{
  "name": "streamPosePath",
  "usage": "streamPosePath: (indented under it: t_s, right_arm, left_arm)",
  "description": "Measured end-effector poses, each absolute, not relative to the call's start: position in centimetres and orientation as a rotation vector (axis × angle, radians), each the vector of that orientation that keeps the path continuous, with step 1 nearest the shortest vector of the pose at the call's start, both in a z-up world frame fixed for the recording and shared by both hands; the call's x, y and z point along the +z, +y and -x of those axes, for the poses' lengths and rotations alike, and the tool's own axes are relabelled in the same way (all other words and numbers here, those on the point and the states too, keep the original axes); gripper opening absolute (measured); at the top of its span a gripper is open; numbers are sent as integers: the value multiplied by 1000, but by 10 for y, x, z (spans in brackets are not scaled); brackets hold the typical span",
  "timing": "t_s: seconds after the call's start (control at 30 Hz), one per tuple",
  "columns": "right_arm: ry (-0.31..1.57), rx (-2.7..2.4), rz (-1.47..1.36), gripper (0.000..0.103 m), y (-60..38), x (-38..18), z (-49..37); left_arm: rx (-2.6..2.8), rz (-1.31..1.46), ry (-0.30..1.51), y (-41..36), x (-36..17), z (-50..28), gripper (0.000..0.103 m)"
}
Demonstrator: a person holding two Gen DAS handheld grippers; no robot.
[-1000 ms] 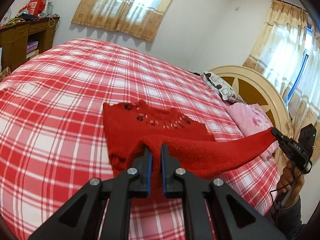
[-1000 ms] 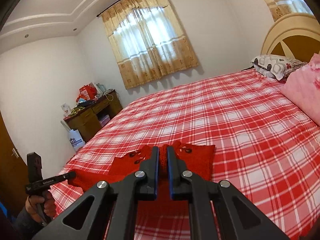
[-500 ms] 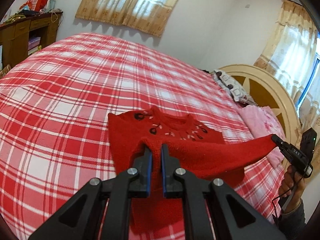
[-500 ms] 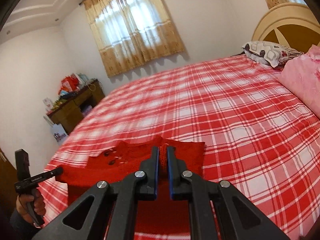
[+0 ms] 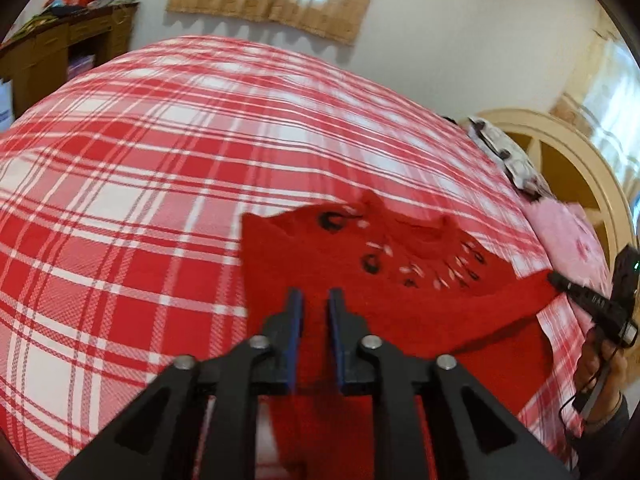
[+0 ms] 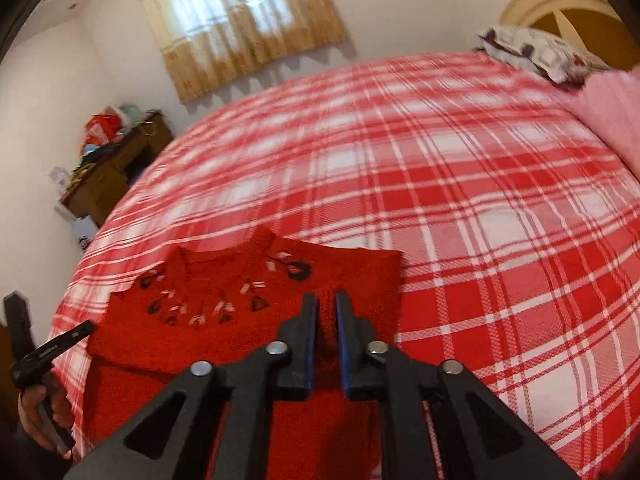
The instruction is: Fold small clothes
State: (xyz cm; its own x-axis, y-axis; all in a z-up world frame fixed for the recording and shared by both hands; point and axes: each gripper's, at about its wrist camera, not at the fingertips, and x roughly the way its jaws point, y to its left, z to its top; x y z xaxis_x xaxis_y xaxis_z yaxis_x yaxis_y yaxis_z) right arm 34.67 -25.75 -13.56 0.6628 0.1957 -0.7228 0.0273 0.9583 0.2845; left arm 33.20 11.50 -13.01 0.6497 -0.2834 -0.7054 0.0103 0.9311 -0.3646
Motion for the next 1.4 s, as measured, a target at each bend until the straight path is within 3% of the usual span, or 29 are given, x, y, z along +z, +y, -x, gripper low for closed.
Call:
streamPosePath:
  t_s: [0.03,0.07,0.1,0.13,0.2,0.3,0.43,0.67,0.8,0.93,1.4]
  right_arm:
    - [838,100,-291,40,-258,-135,-343]
    - [832,109,-293,45,-257,-135,-338]
    - [831,120,-278,53,-252,-134,-330]
    - [835,135,-249,54,-245,-133,-324]
    - [873,178,-138,55,-220,-137,-312]
    - [979,215,78,56,-179,-157,-306]
    - [995,192,244,56,-142,-170,-321]
    - [894,87,76,56,-162,-143,-373]
    - [870,93,28,56,-172,-142,-355]
    - [889,92,6,56,-186,-153,-330]
    - [932,105,-166,56,-249,-164,-247]
  left_arm:
    - [-156,359,848,122,-130,-330,24]
    - [-156,368,839,125,-129,-329,26]
    - [-153,369,824,130,-127,-322,37]
    - [-140,346,811,133,-124,-314,54]
    - [-116,280,788,133,-122,-293,70]
    - [-168,190,821,120,-130,-272,76]
    - [-158,-3,846,85,-144,-272,77]
    - [24,-33,763,88,-127,-325,78]
    - [76,34,737,107,-113,-335,78]
    - [80,64,728,120,-115,-316,90]
    - [-35,93,771,96,-140,-238,90]
